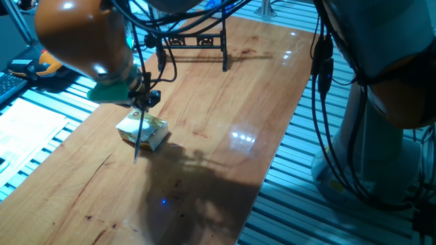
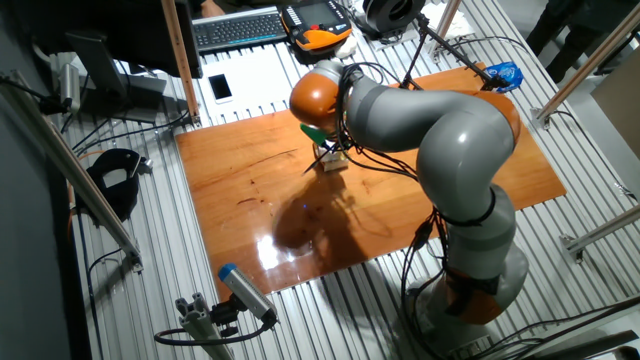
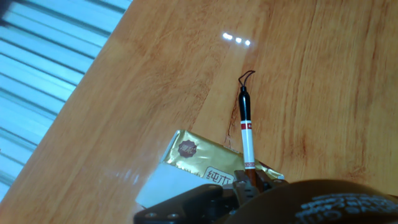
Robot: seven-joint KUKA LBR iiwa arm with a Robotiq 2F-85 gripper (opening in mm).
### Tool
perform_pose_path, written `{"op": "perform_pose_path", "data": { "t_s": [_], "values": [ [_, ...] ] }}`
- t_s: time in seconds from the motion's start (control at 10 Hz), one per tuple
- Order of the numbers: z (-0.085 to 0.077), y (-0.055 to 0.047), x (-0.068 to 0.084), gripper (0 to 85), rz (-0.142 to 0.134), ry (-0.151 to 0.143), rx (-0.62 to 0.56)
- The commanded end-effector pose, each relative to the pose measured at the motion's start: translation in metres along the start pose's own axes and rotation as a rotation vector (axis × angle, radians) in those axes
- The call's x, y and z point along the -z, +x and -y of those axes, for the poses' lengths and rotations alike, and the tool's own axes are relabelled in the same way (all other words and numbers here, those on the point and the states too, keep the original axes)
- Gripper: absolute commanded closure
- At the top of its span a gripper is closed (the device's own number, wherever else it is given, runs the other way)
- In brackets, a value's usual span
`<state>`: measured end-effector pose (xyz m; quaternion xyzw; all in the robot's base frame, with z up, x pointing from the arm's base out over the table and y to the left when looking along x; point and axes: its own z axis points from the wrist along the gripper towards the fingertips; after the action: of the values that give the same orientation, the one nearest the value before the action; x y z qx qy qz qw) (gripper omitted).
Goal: Place the brush on the pen rack
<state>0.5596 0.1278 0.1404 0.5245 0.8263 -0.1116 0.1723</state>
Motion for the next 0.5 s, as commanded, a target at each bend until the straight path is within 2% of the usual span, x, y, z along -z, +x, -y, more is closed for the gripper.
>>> {"op": "perform_pose_path", "data": {
  "t_s": [0.0, 0.3, 0.4],
  "values": [
    [0.0, 0.0, 0.0, 85.0, 0.006, 0.003, -0.008],
    [0.0016, 0.0022, 0.0039, 85.0, 0.013, 0.019, -0.021],
    [0.0013, 0.0021, 0.0047, 85.0, 0.002, 0.017, -0.023]
  ]
}}
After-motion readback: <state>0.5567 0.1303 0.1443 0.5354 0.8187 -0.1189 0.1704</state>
